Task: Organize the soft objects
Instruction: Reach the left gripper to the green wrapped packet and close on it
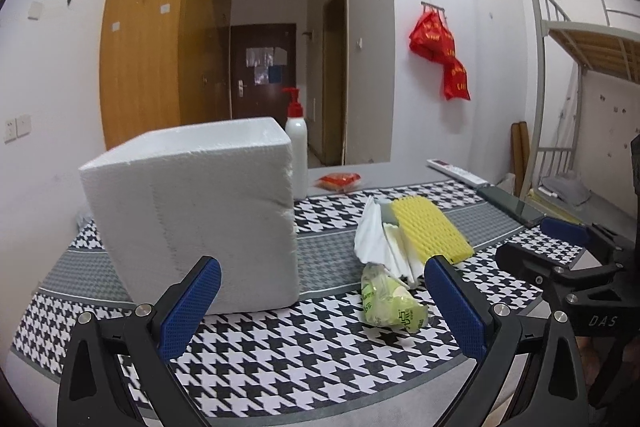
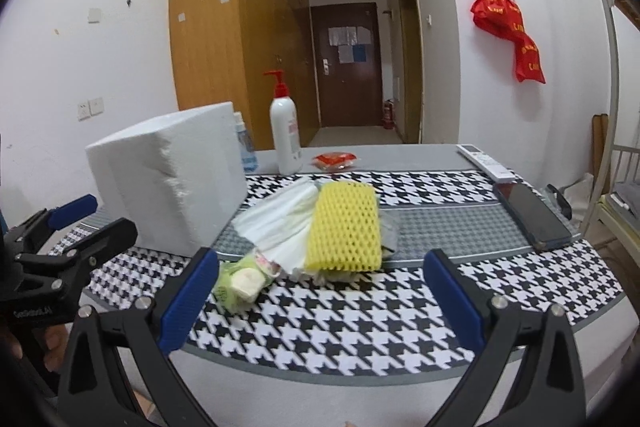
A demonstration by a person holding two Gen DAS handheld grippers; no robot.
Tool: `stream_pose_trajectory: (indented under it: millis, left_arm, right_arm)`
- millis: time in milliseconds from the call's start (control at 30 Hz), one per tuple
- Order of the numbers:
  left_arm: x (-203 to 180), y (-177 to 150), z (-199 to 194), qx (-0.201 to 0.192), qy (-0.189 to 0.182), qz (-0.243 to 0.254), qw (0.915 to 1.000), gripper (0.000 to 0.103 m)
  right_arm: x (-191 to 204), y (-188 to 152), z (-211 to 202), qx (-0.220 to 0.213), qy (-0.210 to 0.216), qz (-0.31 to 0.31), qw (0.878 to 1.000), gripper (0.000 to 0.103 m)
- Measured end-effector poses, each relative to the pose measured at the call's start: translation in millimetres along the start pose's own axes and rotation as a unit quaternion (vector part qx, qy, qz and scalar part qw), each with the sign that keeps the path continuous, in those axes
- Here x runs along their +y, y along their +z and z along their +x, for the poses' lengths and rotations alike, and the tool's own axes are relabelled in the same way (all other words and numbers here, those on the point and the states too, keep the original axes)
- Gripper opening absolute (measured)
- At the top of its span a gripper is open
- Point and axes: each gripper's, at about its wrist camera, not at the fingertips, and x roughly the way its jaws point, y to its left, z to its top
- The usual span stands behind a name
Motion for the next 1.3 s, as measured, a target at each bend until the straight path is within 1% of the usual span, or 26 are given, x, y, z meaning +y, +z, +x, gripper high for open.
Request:
stream_pose_trajectory:
  millis: [167,300,467,700,767,867,1067,1133,1200,1300]
  left_arm:
    - [-5.4,-2.3,16.8,0.031,-0.012,0.004,0.9994,0.102]
    - [-14.4,-9.6,30.2,0.062,-0.02,0.016,0.9978,0.102]
    - [-21.4,-13.0,47.4,0.085,-0.025,0.023,0.9958,0.102]
    - [-29.7,-15.2,67.0,0.11,-0.028,0.031,0.9931,0.102]
    - [-32.4,-15.3,72.0,0.117,-0.029,0.033,0.9921,0.1]
    - [-32.8,-16.4,75.6,0.135,-0.039,0.034,0.9895,0.094]
    - [-35.3,-19.3,86.9,0.156,-0.039,0.039,0.9863,0.083]
    - [-35.7,-20.7,89.8,0.164,-0.044,0.04,0.9847,0.076]
    - [-36.5,-22.6,92.0,0.171,-0.052,0.04,0.9831,0.071]
    - [-37.6,-23.5,94.0,0.176,-0.055,0.044,0.9819,0.067]
  right_arm:
    - [-5.5,2.6,8.5,0.001,0.007,0.003,1.0,0.103]
    - [-12.4,5.1,17.4,0.015,0.01,0.006,1.0,0.103]
    - [-23.4,5.0,21.6,0.017,0.004,0.01,1.0,0.103]
    - [-29.2,1.9,33.4,0.027,0.01,0.01,1.0,0.103]
    - [-32.0,1.8,37.3,0.032,0.009,0.013,0.999,0.103]
    - [-34.7,1.5,42.1,0.04,0.011,0.016,0.999,0.103]
    - [-37.0,0.2,50.7,0.054,0.011,0.016,0.998,0.103]
    - [-38.4,0.2,53.9,0.059,0.014,0.02,0.998,0.103]
    - [-39.4,-0.3,57.1,0.063,0.017,0.022,0.998,0.103]
    - [-39.6,-1.3,61.2,0.068,0.017,0.023,0.997,0.103]
